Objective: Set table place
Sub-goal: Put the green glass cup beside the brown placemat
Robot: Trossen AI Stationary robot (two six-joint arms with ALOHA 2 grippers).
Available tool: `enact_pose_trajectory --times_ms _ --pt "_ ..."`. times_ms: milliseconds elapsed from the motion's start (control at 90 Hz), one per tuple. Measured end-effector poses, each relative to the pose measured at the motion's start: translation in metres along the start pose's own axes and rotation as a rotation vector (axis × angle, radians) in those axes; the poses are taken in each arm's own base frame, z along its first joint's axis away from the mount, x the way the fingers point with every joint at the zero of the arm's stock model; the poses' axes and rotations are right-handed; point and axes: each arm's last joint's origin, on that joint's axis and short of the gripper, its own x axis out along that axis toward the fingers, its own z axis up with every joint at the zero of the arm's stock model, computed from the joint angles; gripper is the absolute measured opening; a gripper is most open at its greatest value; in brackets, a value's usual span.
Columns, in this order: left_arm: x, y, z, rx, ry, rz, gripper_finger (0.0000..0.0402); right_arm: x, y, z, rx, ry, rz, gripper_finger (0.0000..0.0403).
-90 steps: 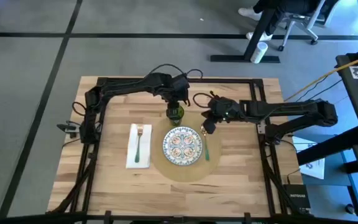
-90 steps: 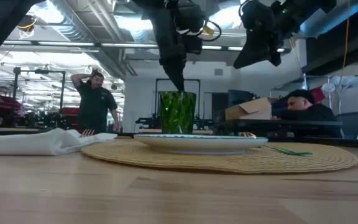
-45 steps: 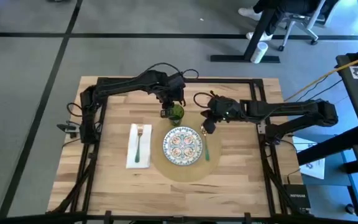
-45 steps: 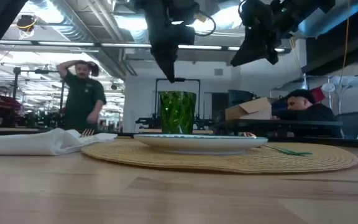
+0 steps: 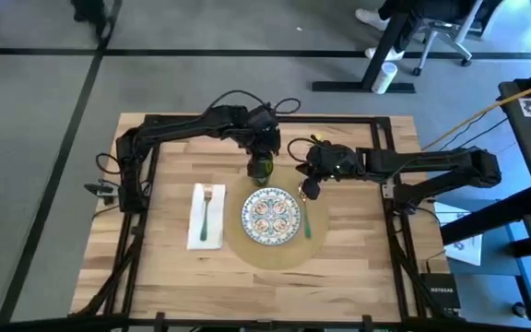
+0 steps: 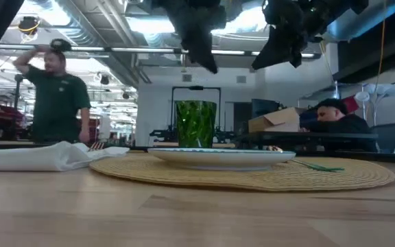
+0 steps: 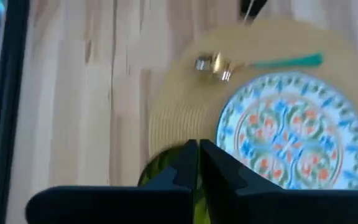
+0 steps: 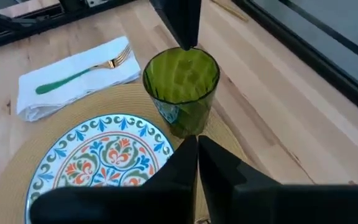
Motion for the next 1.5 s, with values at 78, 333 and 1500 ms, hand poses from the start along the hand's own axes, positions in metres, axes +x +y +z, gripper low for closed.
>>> enact_pose_trajectory --times_ms 78,333,1500 --pt "-0.004 -0.004 0.002 0.023 -0.049 -0.001 0.0000 0.000 0.000 0.000 -0.002 -0.002 0.001 0.0001" --pt "-0.020 -0.018 0.000 0.071 -0.170 0.016 0.0000 0.000 0.001 0.001 -0.034 -0.008 0.015 0.0001" --pt "-0.046 -0.088 -0.107 0.103 -0.525 -0.006 0.0000 0.051 -0.014 0.012 0.045 0.075 0.143 0.0005"
